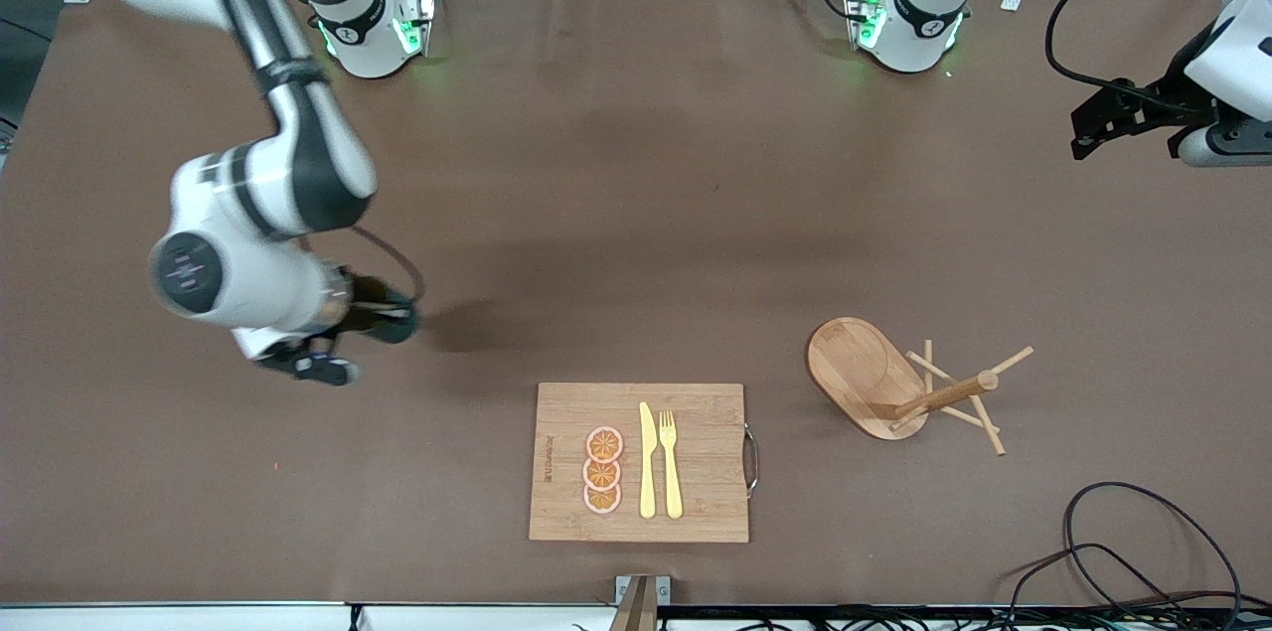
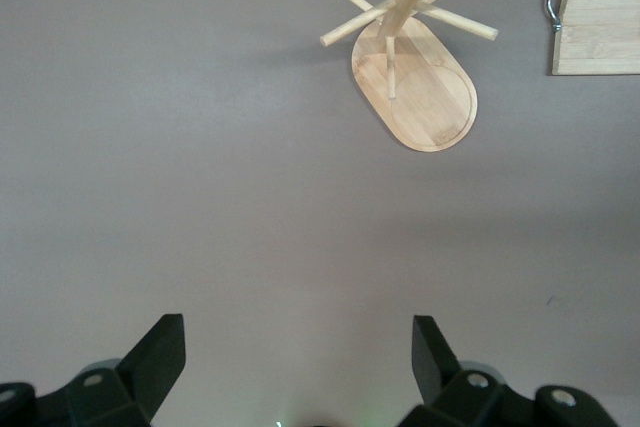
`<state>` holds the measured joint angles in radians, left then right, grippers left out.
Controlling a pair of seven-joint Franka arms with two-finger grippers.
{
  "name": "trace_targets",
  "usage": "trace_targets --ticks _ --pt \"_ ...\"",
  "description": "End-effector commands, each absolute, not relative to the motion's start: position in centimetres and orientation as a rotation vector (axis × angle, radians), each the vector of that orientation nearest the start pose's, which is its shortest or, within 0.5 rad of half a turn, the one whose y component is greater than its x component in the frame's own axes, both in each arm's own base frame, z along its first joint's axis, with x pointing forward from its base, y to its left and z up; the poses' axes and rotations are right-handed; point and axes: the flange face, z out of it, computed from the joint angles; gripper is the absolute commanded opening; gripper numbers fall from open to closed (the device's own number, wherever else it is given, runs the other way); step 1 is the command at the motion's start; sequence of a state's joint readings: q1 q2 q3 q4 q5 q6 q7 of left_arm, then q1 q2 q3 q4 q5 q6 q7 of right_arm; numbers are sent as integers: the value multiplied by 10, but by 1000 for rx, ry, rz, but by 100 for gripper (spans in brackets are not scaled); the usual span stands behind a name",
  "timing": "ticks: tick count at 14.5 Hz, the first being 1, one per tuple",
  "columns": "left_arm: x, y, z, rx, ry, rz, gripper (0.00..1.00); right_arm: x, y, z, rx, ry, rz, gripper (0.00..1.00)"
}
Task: Pass cup and hang on rack
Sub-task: 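Carry the teal mug with the right gripper toward the table middle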
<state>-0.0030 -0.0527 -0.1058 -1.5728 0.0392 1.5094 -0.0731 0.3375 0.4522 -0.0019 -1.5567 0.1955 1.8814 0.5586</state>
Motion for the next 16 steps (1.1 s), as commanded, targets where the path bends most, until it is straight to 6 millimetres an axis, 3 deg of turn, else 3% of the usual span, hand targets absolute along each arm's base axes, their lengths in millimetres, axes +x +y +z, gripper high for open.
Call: trace_targets --ticks 1,3,6,8,10,11,12,13,14,15,16 --pt "531 -64 651 -3110 64 -4 100 607 365 371 -2936 603 312 0" --pt "534 -68 646 -3131 74 11 100 585 469 363 -2865 679 169 0" --pt "535 -74 642 -3152 86 24 100 551 553 321 -2753 653 28 0" --pt "536 -83 640 -3152 110 15 100 534 593 294 -2671 692 -23 0" --pt "542 -91 630 -3152 131 37 100 520 615 271 -2648 712 -22 1" --pt "542 -95 629 -3152 139 39 100 514 620 264 -2643 719 -21 10" --pt "546 -99 620 -3152 148 59 100 515 619 264 -2647 720 -23 25" --pt "547 -105 617 -3152 165 64 100 517 617 267 -2654 720 -23 57" --pt "551 -111 612 -3153 177 64 100 523 609 278 -2667 734 -9 70" --pt "552 -121 606 -3154 181 70 100 531 600 294 -2686 751 8 93" --pt "556 -128 599 -3157 176 80 100 541 587 309 -2696 772 24 100"
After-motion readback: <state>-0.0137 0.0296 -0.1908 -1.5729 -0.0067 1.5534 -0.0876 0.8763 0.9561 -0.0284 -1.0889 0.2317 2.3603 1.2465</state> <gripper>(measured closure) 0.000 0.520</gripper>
